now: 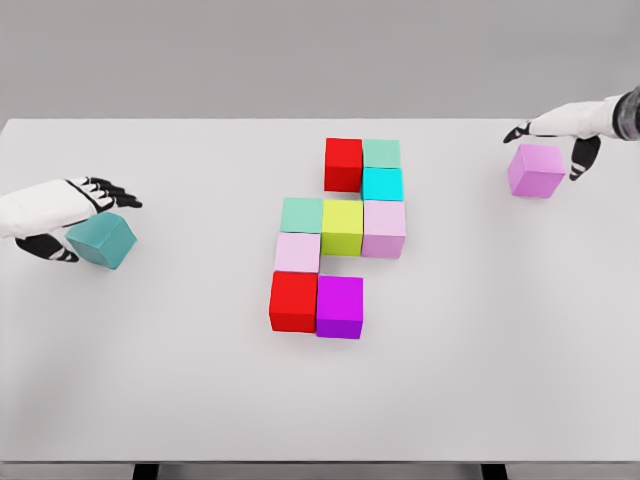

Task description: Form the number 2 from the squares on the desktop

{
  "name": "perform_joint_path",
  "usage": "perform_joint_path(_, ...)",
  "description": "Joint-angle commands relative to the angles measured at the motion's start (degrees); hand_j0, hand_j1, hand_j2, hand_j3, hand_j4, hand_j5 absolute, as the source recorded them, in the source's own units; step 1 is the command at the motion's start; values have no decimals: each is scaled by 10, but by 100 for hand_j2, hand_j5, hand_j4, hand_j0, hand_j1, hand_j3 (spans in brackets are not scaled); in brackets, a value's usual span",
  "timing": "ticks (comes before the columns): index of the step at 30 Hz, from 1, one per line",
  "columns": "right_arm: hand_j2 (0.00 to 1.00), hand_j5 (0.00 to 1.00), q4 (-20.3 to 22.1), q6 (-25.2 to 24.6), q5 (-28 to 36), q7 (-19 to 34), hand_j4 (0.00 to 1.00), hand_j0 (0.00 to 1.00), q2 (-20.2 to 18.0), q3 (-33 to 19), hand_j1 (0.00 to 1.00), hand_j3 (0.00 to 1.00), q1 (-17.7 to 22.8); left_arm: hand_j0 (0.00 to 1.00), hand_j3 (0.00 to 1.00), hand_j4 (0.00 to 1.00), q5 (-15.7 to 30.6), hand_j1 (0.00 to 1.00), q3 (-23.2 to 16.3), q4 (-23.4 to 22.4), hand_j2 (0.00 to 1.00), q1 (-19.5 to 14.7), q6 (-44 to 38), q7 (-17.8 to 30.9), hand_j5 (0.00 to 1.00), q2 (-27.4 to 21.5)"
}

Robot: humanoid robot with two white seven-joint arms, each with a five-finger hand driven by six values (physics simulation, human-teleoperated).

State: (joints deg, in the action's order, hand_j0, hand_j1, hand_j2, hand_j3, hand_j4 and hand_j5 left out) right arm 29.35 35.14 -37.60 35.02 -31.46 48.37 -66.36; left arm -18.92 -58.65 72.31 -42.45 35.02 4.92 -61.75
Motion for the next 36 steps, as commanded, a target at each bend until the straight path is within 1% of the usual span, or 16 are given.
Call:
perform_joint_path(1,98,98,0,-1,2,0,98,98,5,0,98,98,0,100,100,100,1,100,-2,-2,100,0,0,0,100,0)
perform_joint_path(4,98,98,-1,-1,-12,0,98,98,10,0,98,98,3,100,100,100,0,100,-4,-16,100,-1,0,9,100,8)
perform_joint_path(8,98,98,-2,-1,-36,-4,98,98,12,0,98,98,3,100,100,100,-1,100,-7,-19,100,-3,0,11,100,15)
perform_joint_path(21,98,98,-4,-1,-48,-13,98,98,14,0,98,98,7,100,100,100,-4,100,-7,-22,100,-4,0,11,100,19)
perform_joint_path(25,98,98,-4,-1,-48,-15,98,98,15,0,98,98,8,100,100,100,-6,100,-16,-29,100,-4,0,11,100,30)
perform_joint_path(27,98,98,-4,-1,-48,-16,98,98,15,0,98,98,8,97,97,97,-11,97,-18,-30,97,-4,0,11,97,33)
perform_joint_path(29,98,98,-4,-1,-48,-16,98,98,16,0,98,98,9,90,90,90,-13,90,-18,-30,90,-4,0,11,90,33)
perform_joint_path(30,98,98,-4,-1,-48,-16,98,98,19,0,98,98,9,85,85,85,-14,85,-19,-30,85,-7,0,11,85,33)
perform_joint_path(31,98,98,-4,-1,-49,-16,98,98,20,1,98,98,9,76,76,76,-16,76,-19,-31,76,-8,0,11,76,33)
perform_joint_path(32,98,98,-4,-1,-49,-16,98,98,21,0,98,98,9,70,70,70,-21,70,-19,-31,70,-10,0,11,70,33)
perform_joint_path(35,98,98,-4,-1,-49,-16,98,98,24,0,98,98,8,61,61,61,-21,61,-20,-31,61,-13,0,11,61,33)
perform_joint_path(36,98,98,-4,-1,-49,-16,98,98,24,0,98,98,9,61,61,61,-21,61,-20,-31,61,-14,0,11,61,33)
